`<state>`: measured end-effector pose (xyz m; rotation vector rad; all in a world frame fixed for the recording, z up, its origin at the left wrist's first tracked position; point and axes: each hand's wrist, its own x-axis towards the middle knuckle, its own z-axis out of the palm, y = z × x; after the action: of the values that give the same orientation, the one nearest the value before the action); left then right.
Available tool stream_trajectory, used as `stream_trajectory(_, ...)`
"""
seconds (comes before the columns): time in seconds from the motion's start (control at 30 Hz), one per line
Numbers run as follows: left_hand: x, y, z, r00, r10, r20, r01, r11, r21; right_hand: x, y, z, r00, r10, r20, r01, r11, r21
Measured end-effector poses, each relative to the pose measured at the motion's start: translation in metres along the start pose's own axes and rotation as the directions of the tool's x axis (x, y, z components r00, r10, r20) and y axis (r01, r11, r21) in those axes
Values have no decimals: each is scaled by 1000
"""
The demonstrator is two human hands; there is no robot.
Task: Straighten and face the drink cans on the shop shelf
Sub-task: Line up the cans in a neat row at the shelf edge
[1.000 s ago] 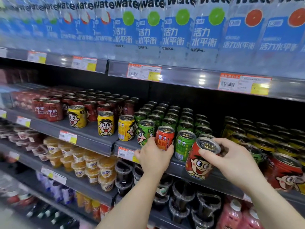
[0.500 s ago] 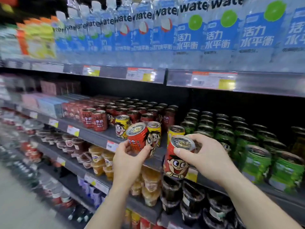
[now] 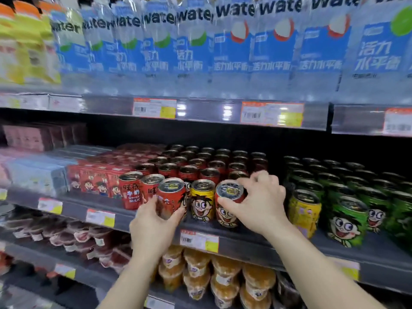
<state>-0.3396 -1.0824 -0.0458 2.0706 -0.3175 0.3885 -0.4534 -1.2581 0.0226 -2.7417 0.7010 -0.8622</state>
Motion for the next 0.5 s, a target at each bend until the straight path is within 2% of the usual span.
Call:
stream_trajectory(0.07, 9, -2, 7, 1000, 8, 0, -8, 997, 78, 4, -1, 14, 999, 21, -25, -23, 998, -64)
stream_trajectory(0.2, 25, -2, 19, 999, 50, -13, -48, 991, 126, 11, -1, 32, 994, 64, -86, -76, 985, -153)
stream_trajectory(0.33, 30, -8, 23, 997, 69, -20, -63, 974, 218, 16, 3, 36, 995, 64, -79, -81, 969, -232)
stream_trajectory(0.43, 28, -14, 22, 997, 53, -51, -43, 983, 176, 16, 1, 34, 994, 55, -91, -76, 967, -244)
stream_trajectory(0.5, 24, -14, 20, 995, 70, -75, -59, 988, 141, 13, -8, 37, 986, 17, -165, -53, 975, -216)
